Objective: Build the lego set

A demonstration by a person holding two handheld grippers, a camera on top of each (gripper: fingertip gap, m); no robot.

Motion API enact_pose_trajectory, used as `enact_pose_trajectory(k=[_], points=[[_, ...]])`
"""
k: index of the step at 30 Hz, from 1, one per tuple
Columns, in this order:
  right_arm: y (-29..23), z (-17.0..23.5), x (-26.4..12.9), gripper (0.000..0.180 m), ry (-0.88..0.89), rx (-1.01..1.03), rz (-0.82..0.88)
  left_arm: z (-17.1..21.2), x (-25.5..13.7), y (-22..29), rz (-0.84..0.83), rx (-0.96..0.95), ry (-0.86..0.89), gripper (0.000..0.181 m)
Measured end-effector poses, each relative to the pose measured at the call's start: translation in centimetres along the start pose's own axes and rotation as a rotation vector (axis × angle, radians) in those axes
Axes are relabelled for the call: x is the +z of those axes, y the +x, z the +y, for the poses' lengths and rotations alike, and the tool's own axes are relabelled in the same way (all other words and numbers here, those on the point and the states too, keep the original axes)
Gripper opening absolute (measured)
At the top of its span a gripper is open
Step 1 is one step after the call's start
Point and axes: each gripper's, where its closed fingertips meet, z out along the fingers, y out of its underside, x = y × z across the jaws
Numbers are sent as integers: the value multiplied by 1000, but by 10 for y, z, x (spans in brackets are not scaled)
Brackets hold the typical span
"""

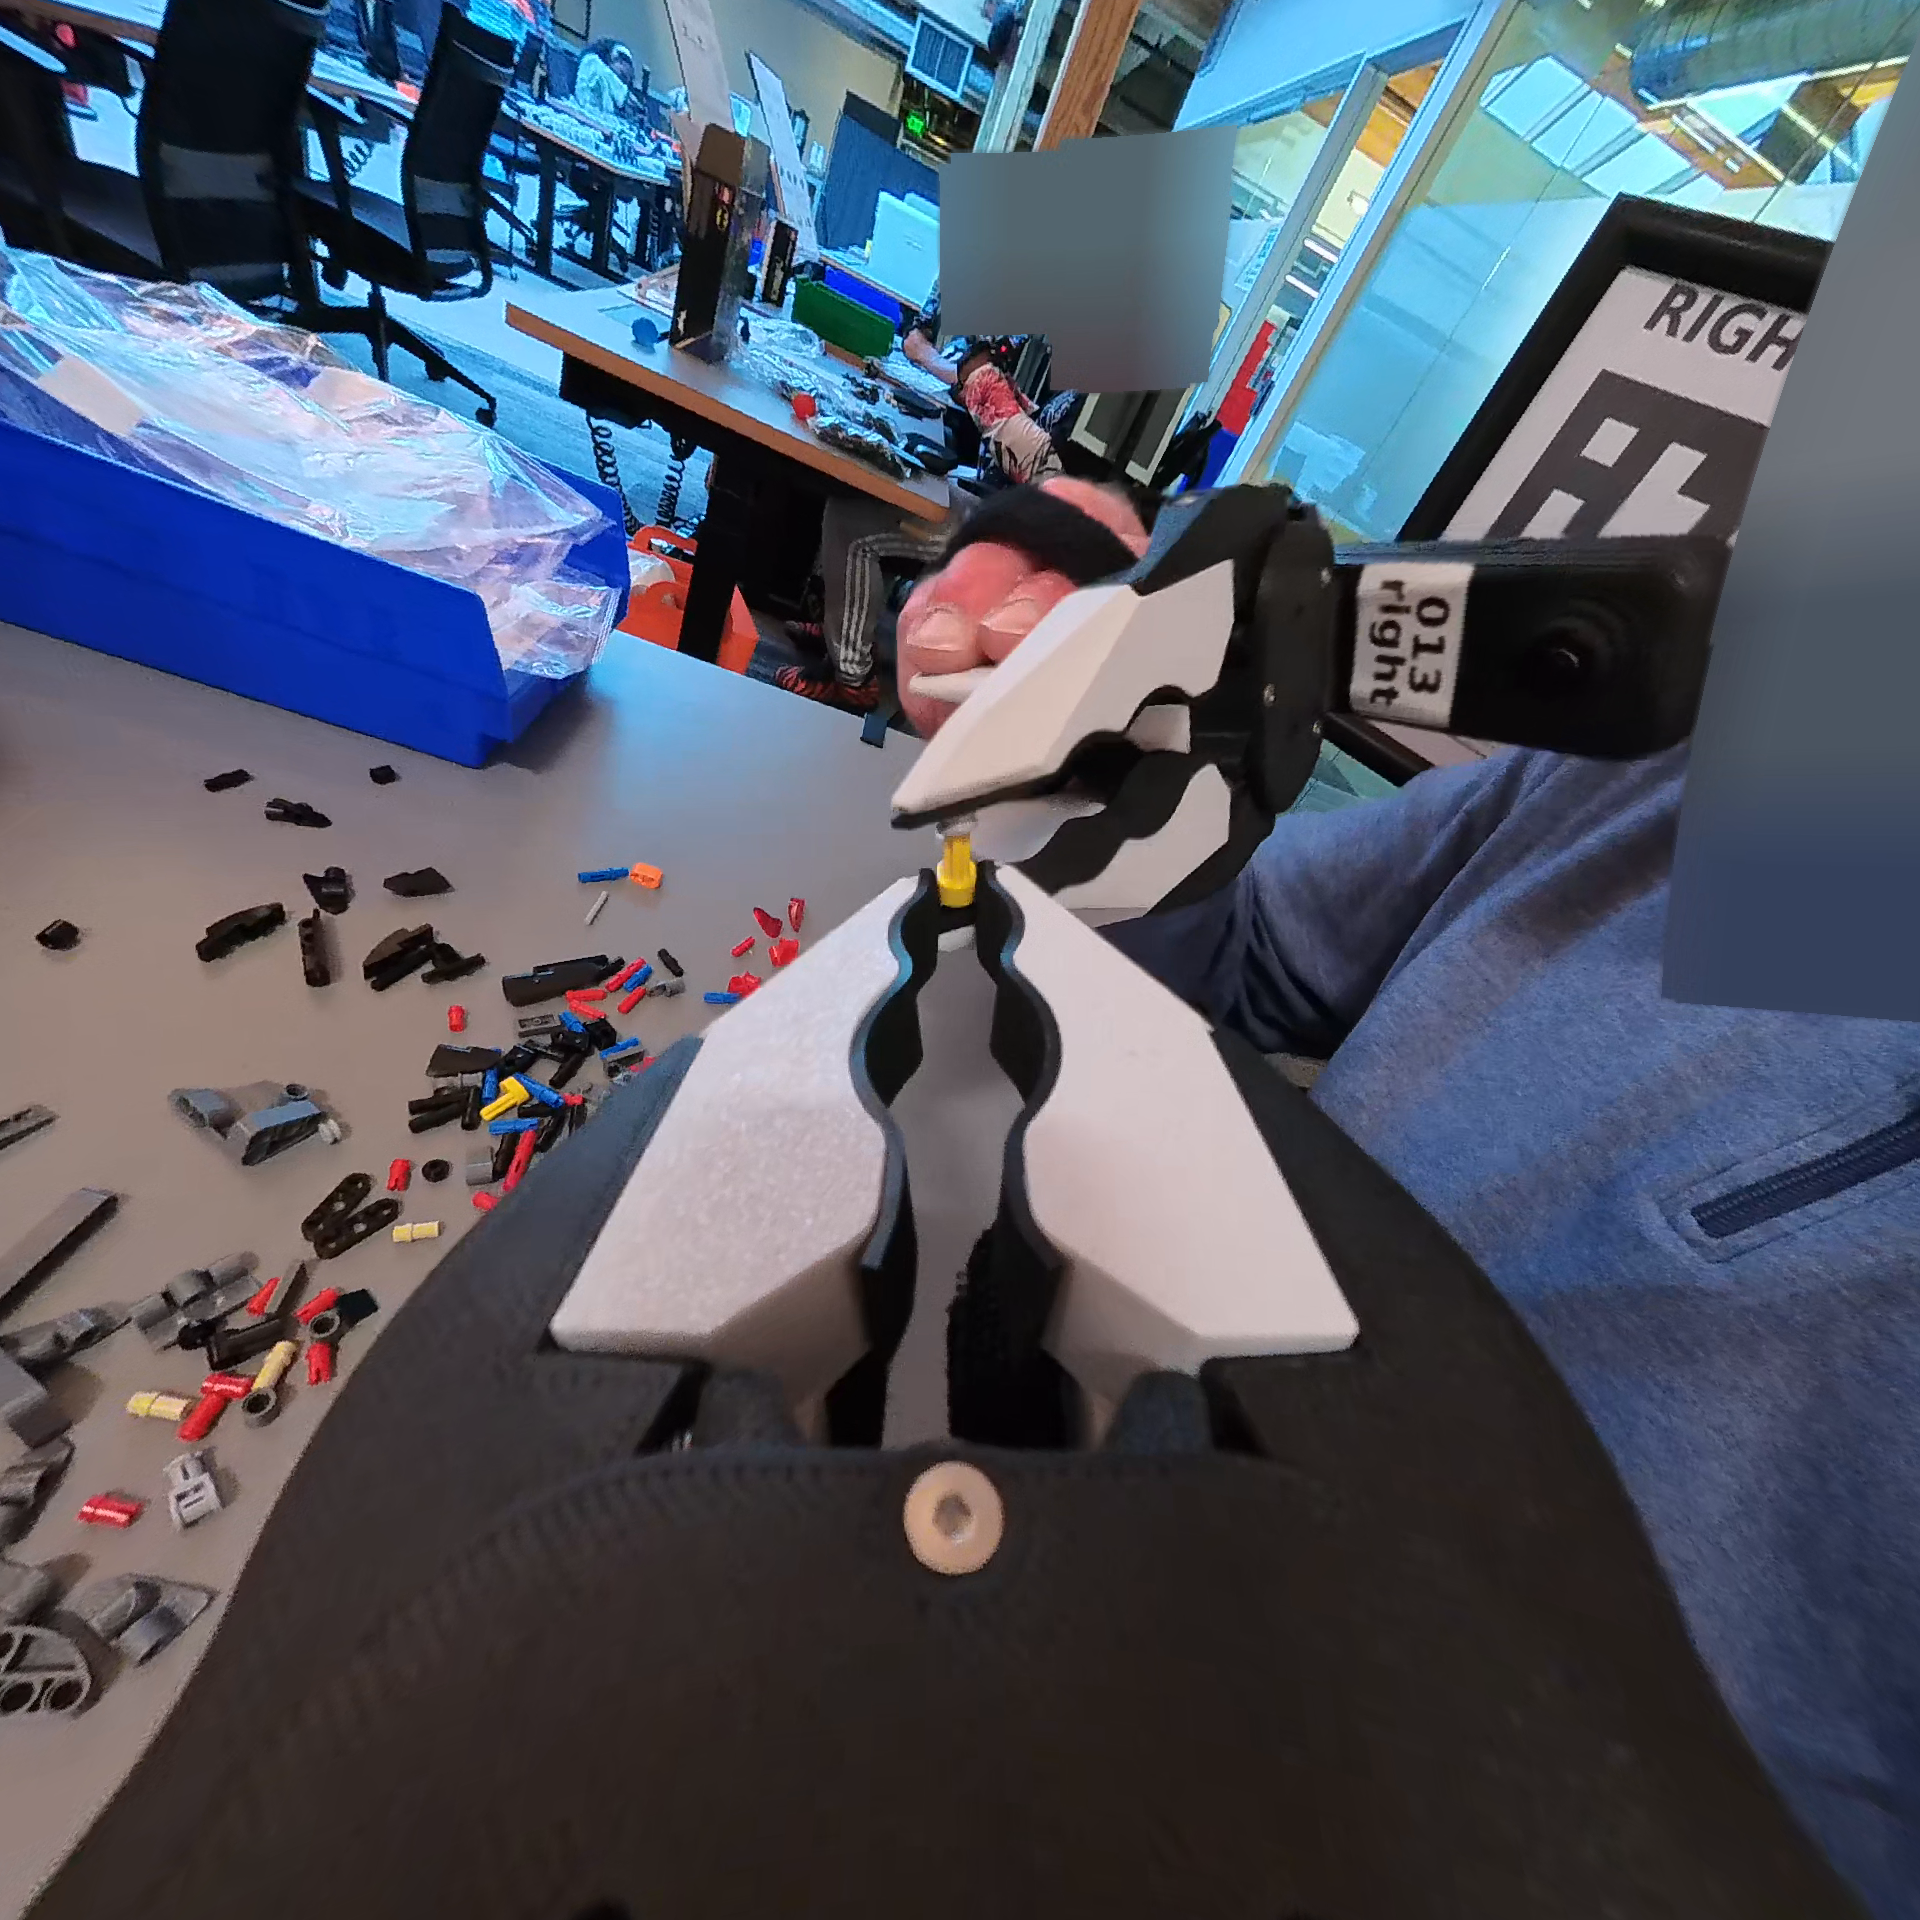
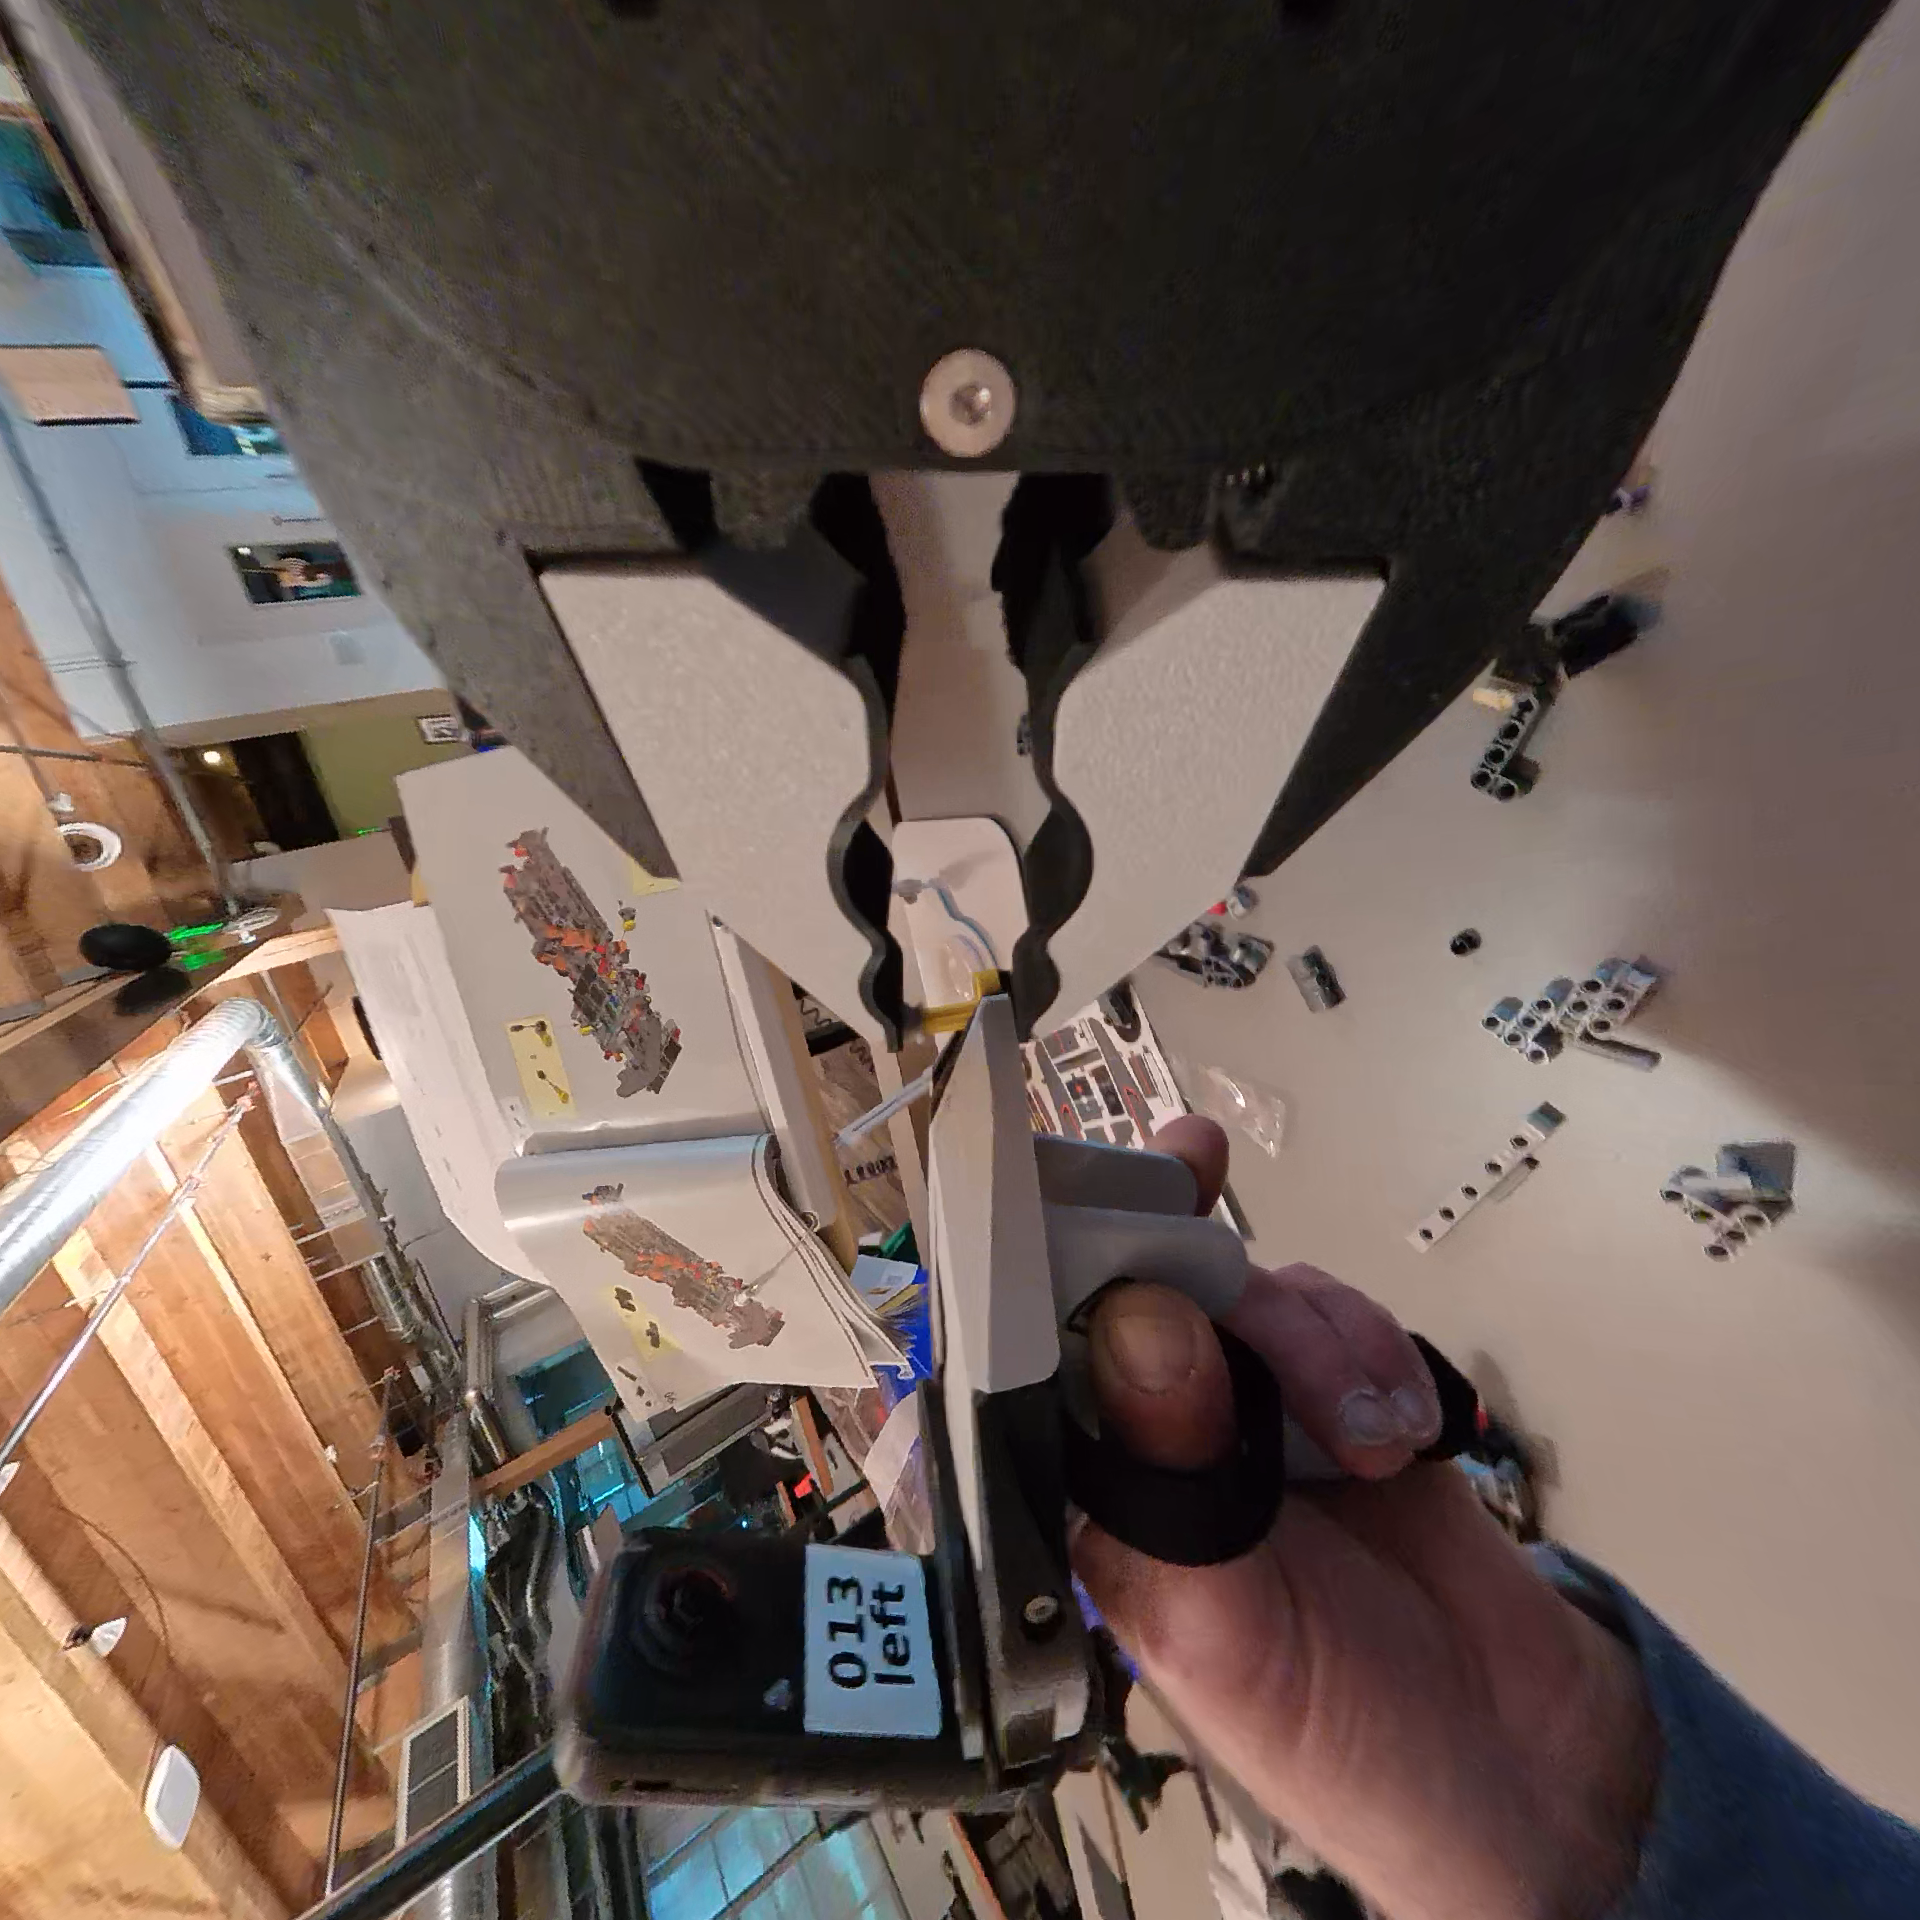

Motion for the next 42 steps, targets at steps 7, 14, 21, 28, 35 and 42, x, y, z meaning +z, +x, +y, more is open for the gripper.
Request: enact_pose_trajectory(k=[7, 14, 21, 28, 35, 42], points=[[-5, 1, 2, 14, -59, -70, -21, 4, 0, -2, -14, -8, -28, 6], [-1, 5, 5, 32, -11, 79, -57, 1, -4, -7, -9, -46, 5, 5], [-1, -2, -1, 26, 17, 15, -81, 3, -4, -8, 21, -102, -15, 5], [-3, 0, 0, 16, 3, -6, -113, 3, -1, -5, 28, -101, -38, 5], [-5, 3, -2, 13, -17, -9, -158, 4, 3, -6, 17, -90, -65, 5], [-4, 4, -3, 12, -9, 35, -165, 4, 5, -7, 17, -89, -65, 5]])
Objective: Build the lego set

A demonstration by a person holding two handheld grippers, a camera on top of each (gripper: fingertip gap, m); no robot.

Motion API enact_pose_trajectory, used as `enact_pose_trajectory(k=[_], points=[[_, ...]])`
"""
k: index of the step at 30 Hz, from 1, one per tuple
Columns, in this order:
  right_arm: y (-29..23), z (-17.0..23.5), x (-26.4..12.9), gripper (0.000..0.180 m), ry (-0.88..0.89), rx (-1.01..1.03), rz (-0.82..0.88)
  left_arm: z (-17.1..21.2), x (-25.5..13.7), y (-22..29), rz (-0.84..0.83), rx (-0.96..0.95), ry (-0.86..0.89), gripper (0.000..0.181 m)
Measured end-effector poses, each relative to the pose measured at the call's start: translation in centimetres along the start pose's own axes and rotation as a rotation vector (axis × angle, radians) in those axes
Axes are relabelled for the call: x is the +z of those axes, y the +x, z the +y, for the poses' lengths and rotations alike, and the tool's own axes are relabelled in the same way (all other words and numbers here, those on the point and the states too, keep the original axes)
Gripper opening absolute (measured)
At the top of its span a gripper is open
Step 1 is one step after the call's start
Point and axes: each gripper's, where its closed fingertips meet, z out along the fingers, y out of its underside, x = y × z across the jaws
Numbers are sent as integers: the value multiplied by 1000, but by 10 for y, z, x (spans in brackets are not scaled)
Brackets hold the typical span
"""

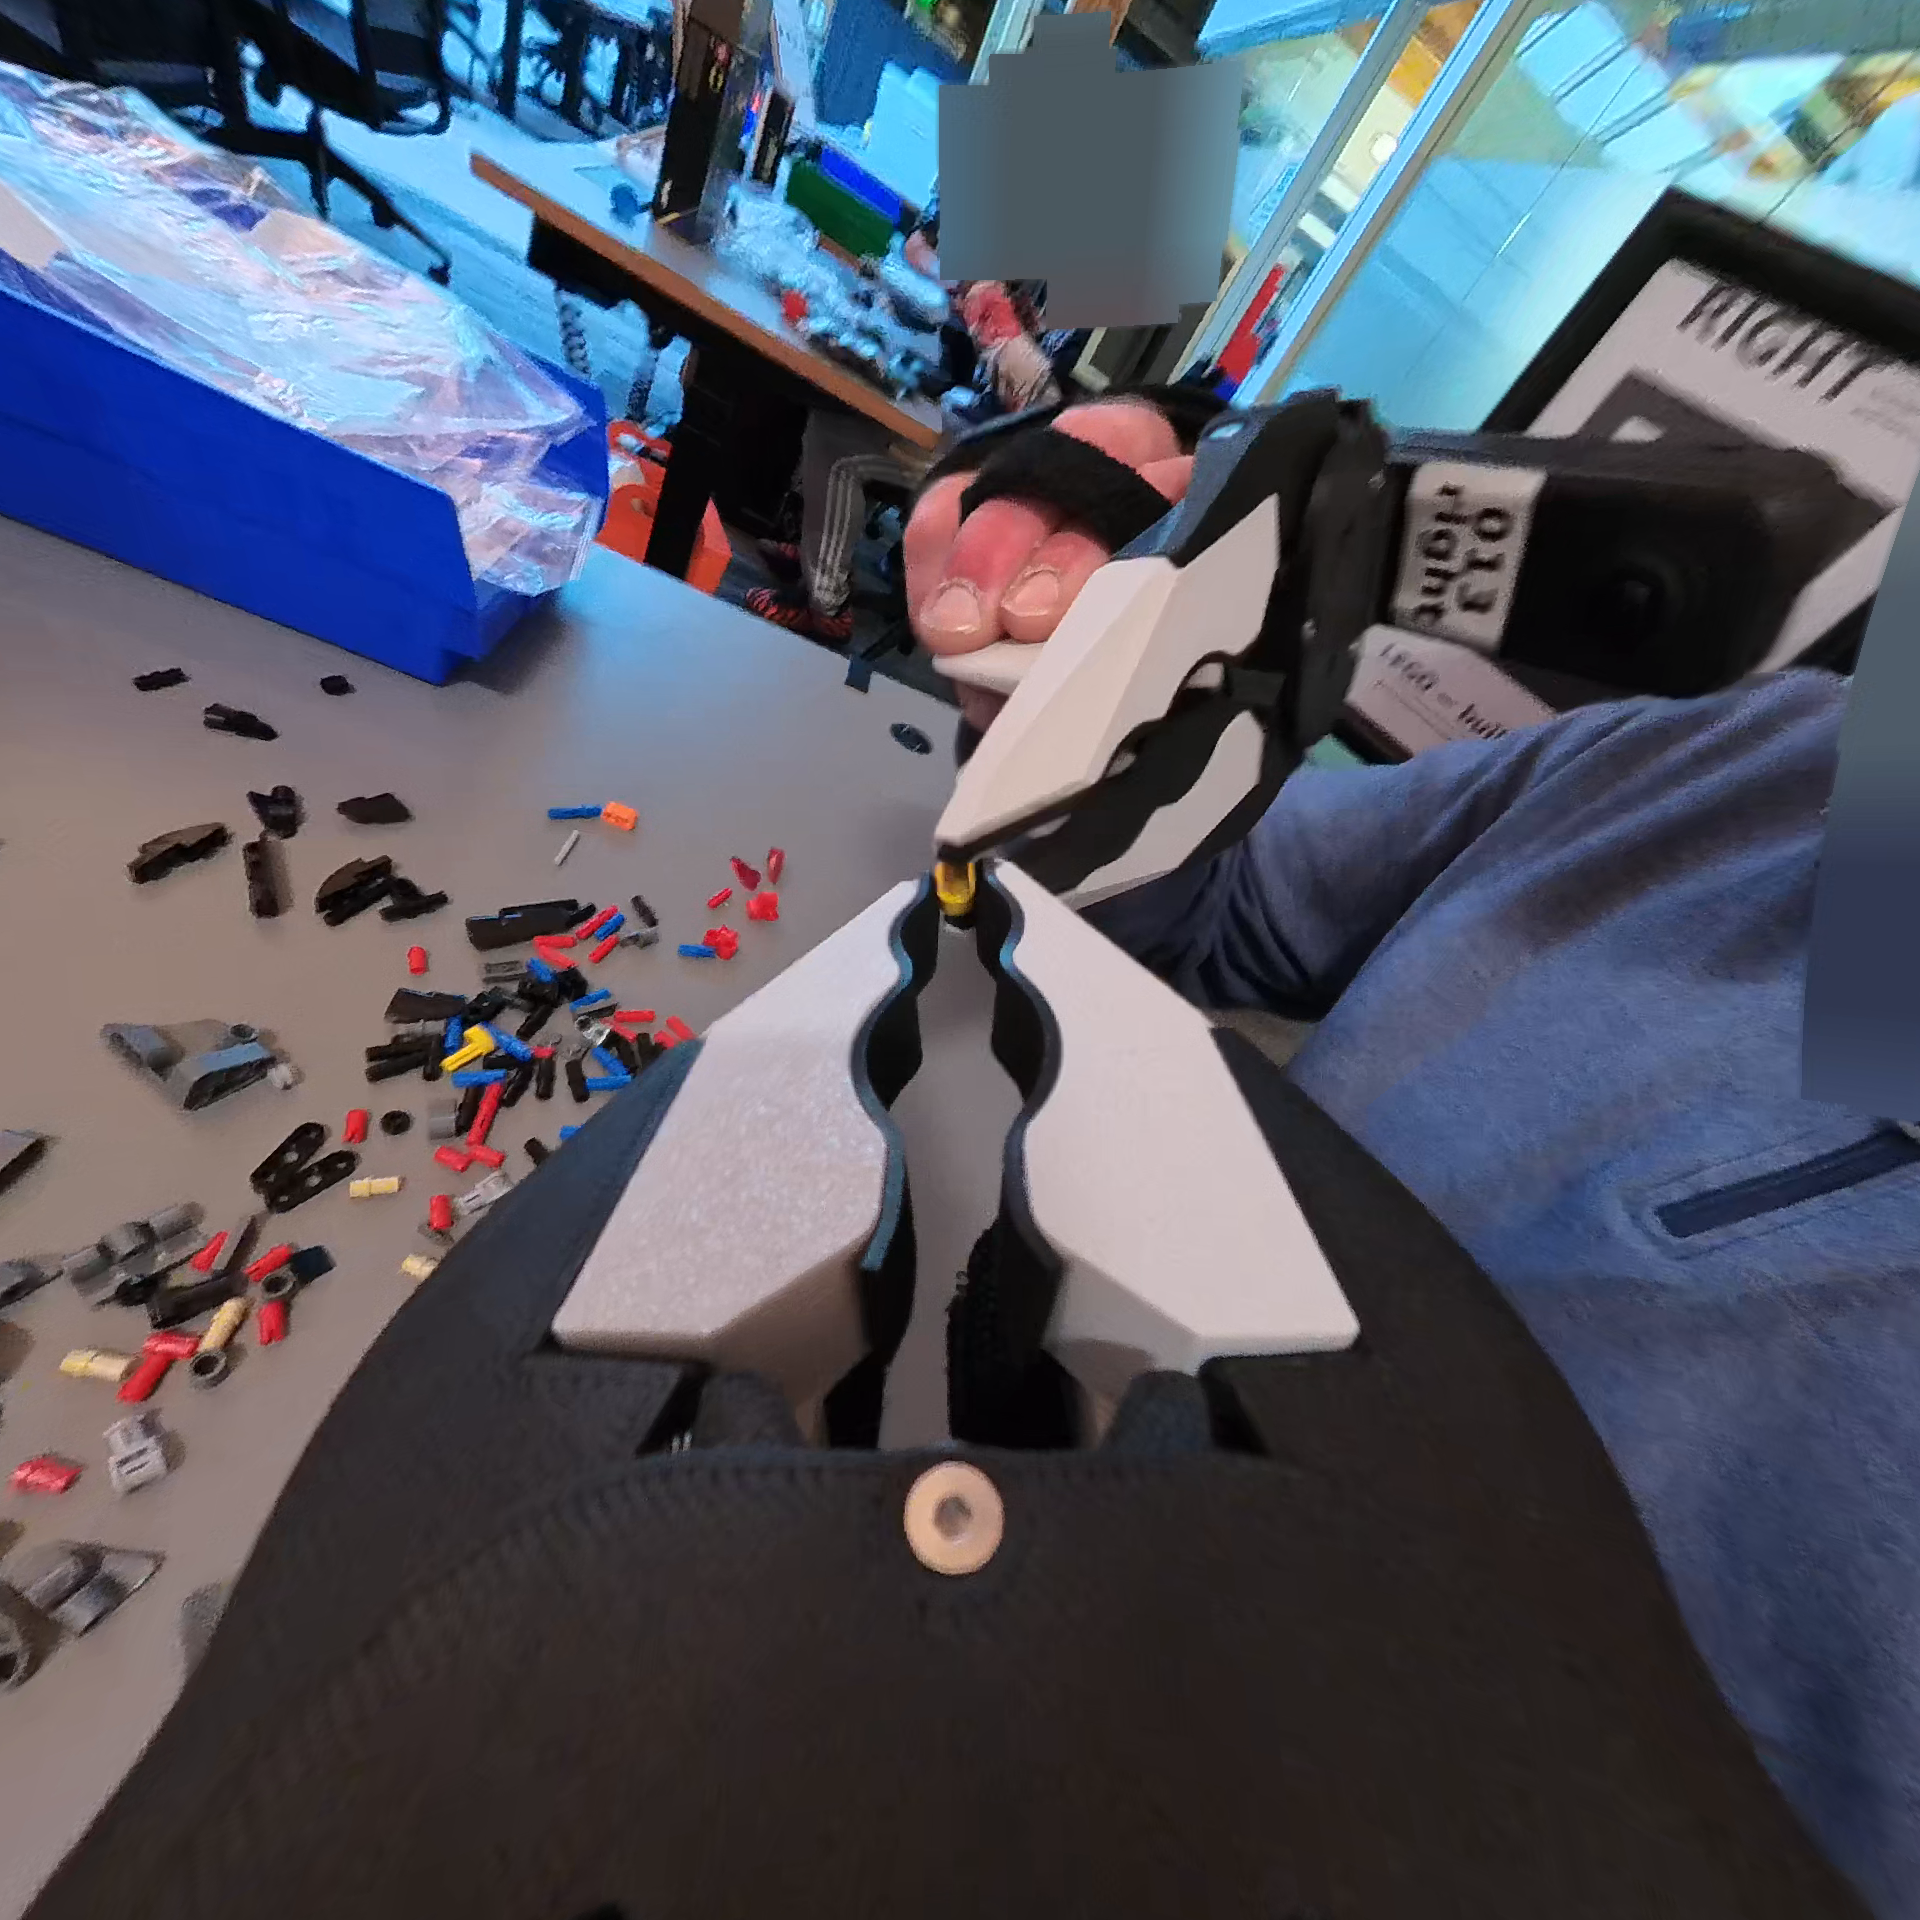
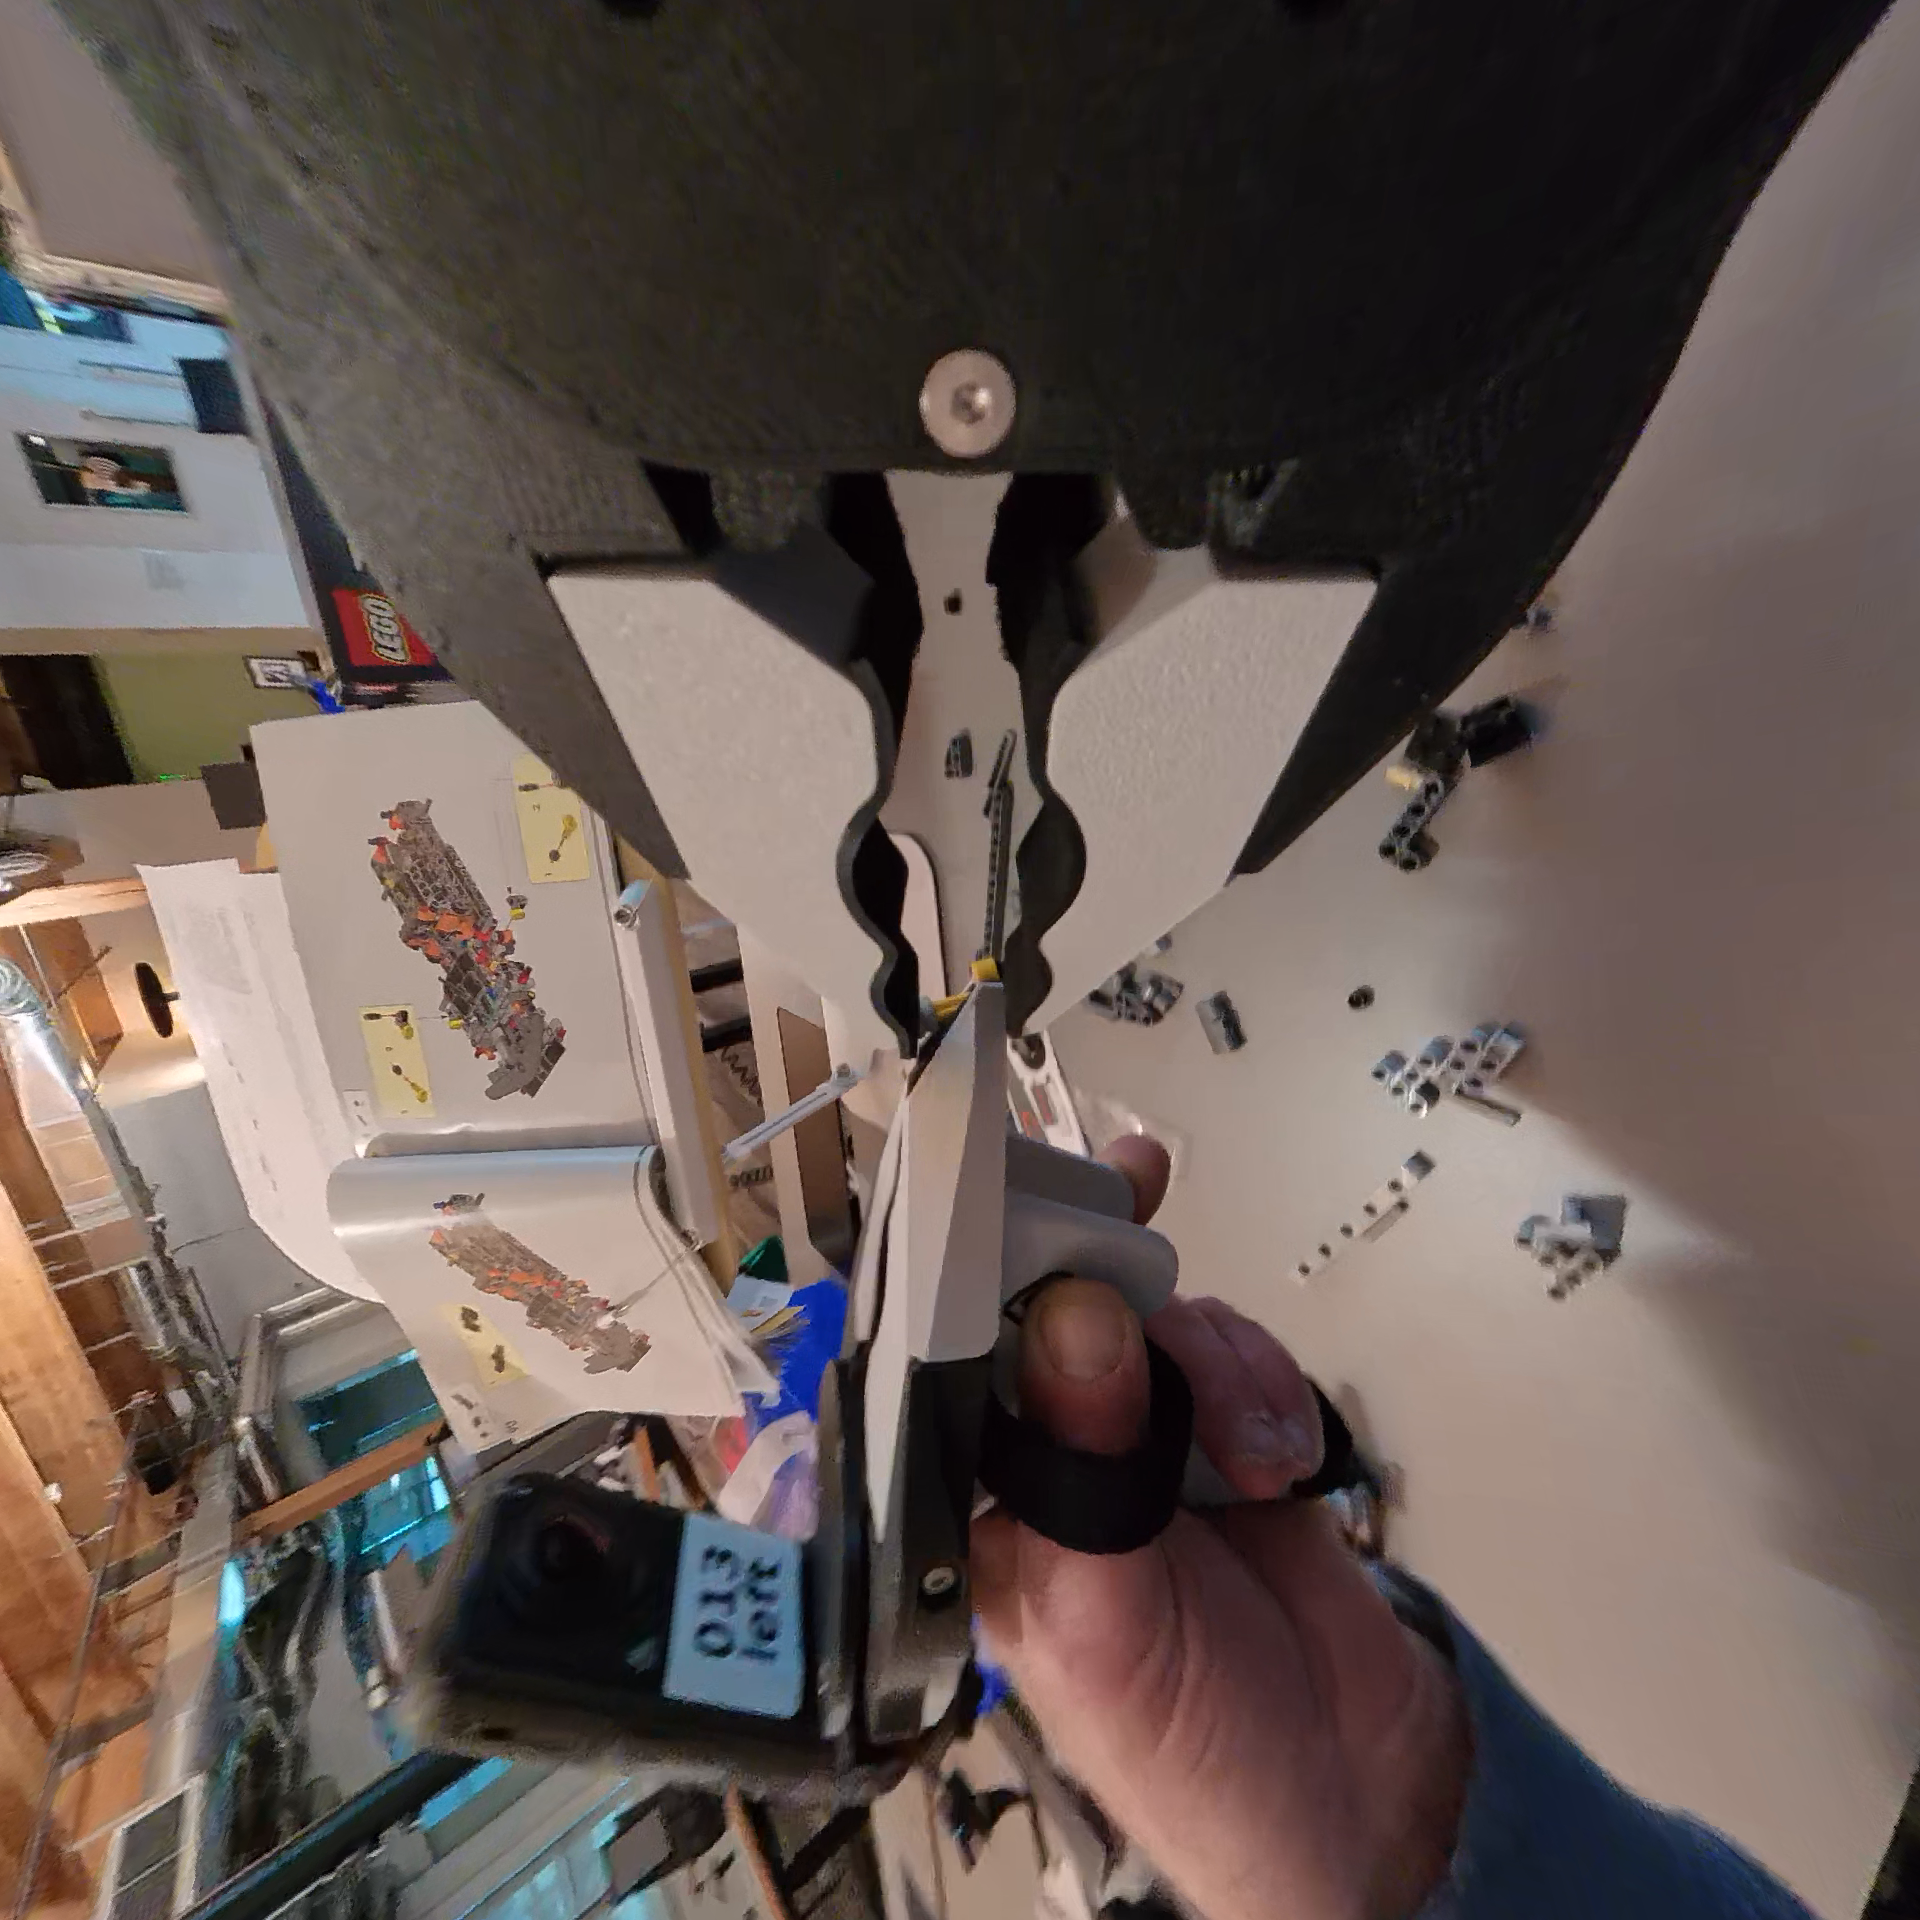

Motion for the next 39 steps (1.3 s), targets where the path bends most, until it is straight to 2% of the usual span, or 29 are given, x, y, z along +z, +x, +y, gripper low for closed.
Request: enact_pose_trajectory(k=[6, 10, 19, 22, 29, 39], points=[[10, -8, -5, 13, 123, 166, 18, -13, -4, 5, 44, -27, 102, 12], [12, -9, -5, 13, 148, 192, 53, -15, -6, 7, 45, -16, 124, 8], [14, -11, -5, 14, 161, 187, 129, -15, -9, 10, 58, -17, 147, 5], [20, -11, -9, 26, 158, 188, 163, -15, -9, 10, 61, -12, 152, 5], [15, -10, -9, 14, 135, 161, 134, -16, -7, 10, 63, -12, 148, 5], [15, -8, -11, 18, 112, 158, 160, -15, -6, 11, 52, 0, 142, 5]])
